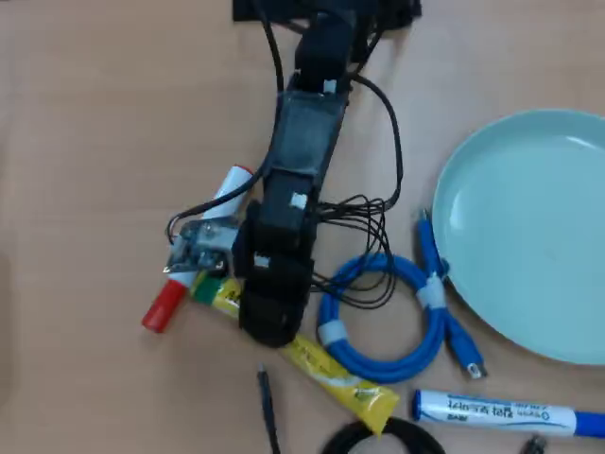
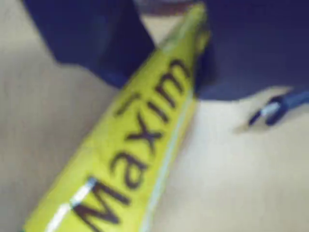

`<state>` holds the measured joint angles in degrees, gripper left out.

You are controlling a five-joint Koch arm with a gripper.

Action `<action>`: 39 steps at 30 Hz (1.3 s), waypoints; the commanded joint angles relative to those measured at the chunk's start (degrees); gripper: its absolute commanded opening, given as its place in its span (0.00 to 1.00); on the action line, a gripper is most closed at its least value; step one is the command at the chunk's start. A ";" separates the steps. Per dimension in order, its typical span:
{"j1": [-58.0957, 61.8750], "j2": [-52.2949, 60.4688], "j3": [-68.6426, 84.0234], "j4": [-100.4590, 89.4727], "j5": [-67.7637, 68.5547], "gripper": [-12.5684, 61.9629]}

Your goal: Pick up the yellow coffee stick, then put it in the green bowl

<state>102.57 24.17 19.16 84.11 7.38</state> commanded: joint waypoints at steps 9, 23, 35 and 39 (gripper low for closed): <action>0.26 -2.64 0.97 4.04 0.70 0.08; -4.22 17.40 0.09 7.82 5.36 0.08; -9.23 41.04 -0.44 0.35 7.82 0.08; -11.78 45.53 -0.53 -1.23 7.65 0.08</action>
<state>91.93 63.02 21.18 87.36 15.29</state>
